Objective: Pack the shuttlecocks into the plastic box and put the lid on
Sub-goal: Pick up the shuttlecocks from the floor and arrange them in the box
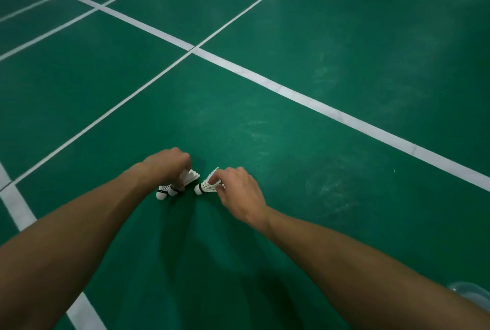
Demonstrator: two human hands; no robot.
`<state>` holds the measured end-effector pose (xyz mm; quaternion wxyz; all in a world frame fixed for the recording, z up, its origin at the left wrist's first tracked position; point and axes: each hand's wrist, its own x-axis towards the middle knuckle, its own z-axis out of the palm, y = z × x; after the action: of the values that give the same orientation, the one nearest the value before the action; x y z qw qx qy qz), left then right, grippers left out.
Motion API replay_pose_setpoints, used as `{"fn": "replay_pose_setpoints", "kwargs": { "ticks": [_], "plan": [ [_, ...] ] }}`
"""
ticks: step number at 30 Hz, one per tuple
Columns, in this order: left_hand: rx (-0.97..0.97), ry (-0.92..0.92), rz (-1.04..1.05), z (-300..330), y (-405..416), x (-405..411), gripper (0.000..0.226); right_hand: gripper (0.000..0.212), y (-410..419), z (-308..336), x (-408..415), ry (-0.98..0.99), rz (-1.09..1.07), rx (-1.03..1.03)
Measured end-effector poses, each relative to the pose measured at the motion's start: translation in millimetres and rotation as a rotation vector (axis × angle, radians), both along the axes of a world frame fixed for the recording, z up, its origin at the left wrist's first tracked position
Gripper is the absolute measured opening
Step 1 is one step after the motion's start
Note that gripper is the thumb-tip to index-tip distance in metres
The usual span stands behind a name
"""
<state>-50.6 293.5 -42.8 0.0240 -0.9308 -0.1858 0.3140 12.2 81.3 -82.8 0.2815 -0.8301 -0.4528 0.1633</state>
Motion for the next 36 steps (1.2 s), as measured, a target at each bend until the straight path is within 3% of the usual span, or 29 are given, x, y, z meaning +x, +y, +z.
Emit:
{"fn": "replay_pose_setpoints", "kwargs": {
  "ticks": [5, 9, 12, 18, 28, 36],
  "plan": [
    [0.002, -0.108, 0.067, 2.5, -6.6, -11.8, 0.033, 0.019, -44.1, 15.3, 18.9, 0.070, 0.001, 0.066],
    [-0.036, -0.315, 0.085, 21.4, -24.7, -24.0, 0.030, 0.019, -107.5, 43.0, 42.7, 0.103, -0.053, 0.111],
    [-0.099, -0.502, -0.017, 45.5, -63.6, -24.7, 0.024, 0.019, -165.3, 71.6, 55.6, 0.091, -0.093, 0.118],
    [-0.385, -0.692, -0.244, 102.8, -193.3, -5.3, 0.015, 0.015, -294.0, 138.3, 60.1, 0.062, -0.228, 0.126],
    [-0.771, -0.686, -0.553, 138.2, -405.7, 3.7, 0.015, 0.010, -507.9, 185.0, -0.3, 0.092, -0.603, 0.160],
    [-0.677, -0.618, -0.733, 114.2, -470.8, -13.9, 0.024, 0.013, -597.5, 172.5, -76.7, 0.013, -0.813, 0.133]
  ]
}}
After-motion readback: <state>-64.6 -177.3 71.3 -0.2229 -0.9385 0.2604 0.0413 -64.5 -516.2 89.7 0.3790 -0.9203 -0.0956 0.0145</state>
